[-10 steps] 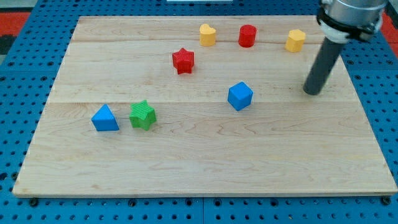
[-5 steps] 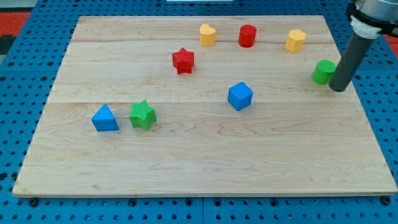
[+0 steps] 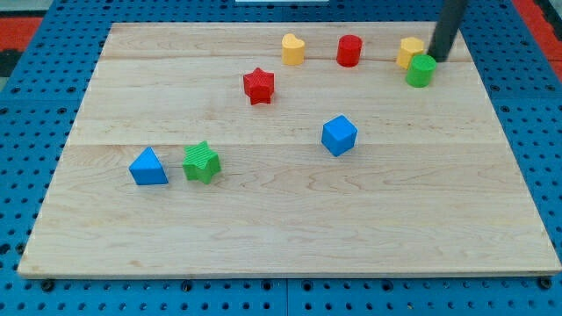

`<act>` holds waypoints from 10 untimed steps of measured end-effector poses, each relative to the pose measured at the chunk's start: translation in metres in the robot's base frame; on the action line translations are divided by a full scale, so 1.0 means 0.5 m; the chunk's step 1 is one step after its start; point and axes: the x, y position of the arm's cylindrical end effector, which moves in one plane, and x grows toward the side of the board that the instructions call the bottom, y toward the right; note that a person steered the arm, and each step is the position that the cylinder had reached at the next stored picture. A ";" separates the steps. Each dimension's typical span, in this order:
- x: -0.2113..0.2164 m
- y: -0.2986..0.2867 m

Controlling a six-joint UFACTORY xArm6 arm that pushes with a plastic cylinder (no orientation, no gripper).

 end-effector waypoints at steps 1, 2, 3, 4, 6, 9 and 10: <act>0.072 -0.019; 0.079 -0.052; 0.082 -0.099; 0.045 -0.079; 0.052 -0.257; -0.149 -0.341; -0.072 -0.272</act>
